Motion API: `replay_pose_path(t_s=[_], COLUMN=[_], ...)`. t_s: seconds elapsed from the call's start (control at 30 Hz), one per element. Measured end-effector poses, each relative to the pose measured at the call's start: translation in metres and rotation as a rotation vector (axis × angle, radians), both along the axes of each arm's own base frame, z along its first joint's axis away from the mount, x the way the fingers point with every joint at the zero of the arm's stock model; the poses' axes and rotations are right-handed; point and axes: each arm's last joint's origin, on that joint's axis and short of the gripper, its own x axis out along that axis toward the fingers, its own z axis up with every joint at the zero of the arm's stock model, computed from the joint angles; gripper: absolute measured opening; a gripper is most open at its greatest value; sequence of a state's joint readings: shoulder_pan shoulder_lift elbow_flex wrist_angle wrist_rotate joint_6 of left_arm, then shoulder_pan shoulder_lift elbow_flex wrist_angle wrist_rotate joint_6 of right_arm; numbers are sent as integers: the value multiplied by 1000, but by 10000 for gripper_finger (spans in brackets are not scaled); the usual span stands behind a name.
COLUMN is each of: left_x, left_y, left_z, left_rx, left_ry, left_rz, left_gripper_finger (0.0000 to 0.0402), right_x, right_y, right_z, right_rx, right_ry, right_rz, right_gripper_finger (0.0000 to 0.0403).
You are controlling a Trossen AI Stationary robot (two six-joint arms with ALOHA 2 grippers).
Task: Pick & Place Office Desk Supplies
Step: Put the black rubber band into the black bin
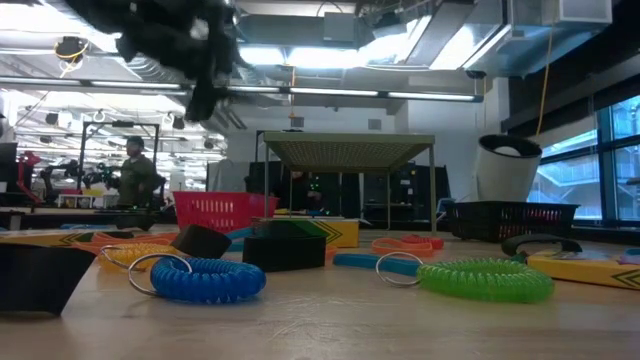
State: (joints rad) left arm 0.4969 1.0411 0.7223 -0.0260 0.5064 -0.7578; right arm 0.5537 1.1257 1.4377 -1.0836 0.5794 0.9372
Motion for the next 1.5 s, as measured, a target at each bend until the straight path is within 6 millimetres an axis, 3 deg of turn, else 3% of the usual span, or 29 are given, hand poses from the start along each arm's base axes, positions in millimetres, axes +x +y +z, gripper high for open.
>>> replay_pose_path(t_s=[0.17, 0.37, 0.67, 0.9, 1.17, 1.5], left_x=[-2, 1, 13, 23, 32, 37], left_y=[-27, -62, -99, -118, -126, -126], left_z=[35, 52, 45, 33, 19, 11], left_rx=[128, 282, 520, 629, 604, 547], left_ry=[-252, -405, -385, -329, -250, -199], left_rz=[-62, -141, -172, -222, -245, -229], left_gripper_finger=[165, 153, 138, 145, 156, 157], right_x=[13, 26, 33, 32, 27, 30], right_y=[12, 25, 31, 28, 16, 14], right_z=[-33, -87, -139, -175, -209, -225], right_rx=[55, 72, -12, -1, 11, -26], right_ry=[193, 433, 491, 507, 552, 514], right_rz=[42, 91, 225, 253, 209, 314], right_gripper_finger=[63, 63, 70, 139, 202, 190])
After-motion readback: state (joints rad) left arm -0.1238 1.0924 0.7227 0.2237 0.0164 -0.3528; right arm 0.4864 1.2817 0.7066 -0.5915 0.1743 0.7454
